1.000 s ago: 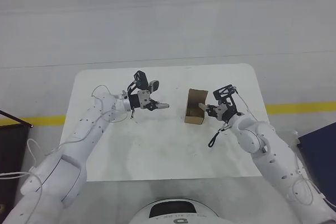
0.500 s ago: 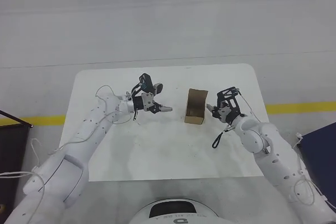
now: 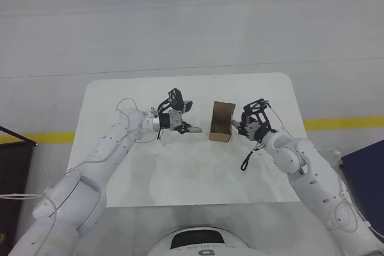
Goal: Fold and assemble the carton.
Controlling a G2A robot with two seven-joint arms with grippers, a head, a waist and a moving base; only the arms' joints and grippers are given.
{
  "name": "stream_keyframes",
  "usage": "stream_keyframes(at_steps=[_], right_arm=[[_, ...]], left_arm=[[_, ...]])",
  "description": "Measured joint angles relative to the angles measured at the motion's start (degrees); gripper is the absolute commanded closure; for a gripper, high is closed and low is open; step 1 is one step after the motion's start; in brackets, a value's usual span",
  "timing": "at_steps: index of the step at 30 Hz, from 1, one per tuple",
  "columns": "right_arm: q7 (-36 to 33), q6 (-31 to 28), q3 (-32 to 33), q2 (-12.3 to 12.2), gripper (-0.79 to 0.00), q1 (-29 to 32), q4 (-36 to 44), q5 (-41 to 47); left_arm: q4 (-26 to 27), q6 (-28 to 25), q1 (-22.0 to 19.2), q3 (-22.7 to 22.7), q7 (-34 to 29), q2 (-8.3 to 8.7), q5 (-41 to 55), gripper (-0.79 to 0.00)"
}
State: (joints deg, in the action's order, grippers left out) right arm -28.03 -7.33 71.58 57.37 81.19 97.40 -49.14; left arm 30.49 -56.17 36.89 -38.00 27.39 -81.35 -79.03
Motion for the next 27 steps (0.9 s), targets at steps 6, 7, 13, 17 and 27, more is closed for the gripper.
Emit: stream_keyframes(at_steps=[6, 7, 13, 17, 27], right_arm=[[-0.7, -0.9, -0.2, 0.2, -0.339, 0.0, 0.5, 0.9], [-0.9, -1.0, -0.4, 0.3, -0.336, -0.1, 0.7, 0.8], [-3.2, 0.1, -3.1, 0.8, -0.317, -1.7, 0.0, -0.8], [-4.6, 0.7, -3.9, 1.2, -0.286, -3.0, -0.9, -0.7], [-11.3, 4.0, -5.4, 1.8, -0.237, -5.4, -1.6, -0.1]], left_arm=[[-2.4, 1.3, -0.5, -0.1, -2.2, -1.14, 2.5, -0.785], [-2.7, 1.2, -0.6, 0.0, -2.7, -1.31, 2.7, -0.785], [-4.0, 1.4, -1.2, 0.7, -5.8, -2.63, 3.8, -0.785], [-4.9, 1.3, -1.5, 1.1, -6.7, -3.34, 4.2, -0.785], [-6.4, 0.5, -2.2, 2.1, -6.0, -4.48, 3.2, -0.785]])
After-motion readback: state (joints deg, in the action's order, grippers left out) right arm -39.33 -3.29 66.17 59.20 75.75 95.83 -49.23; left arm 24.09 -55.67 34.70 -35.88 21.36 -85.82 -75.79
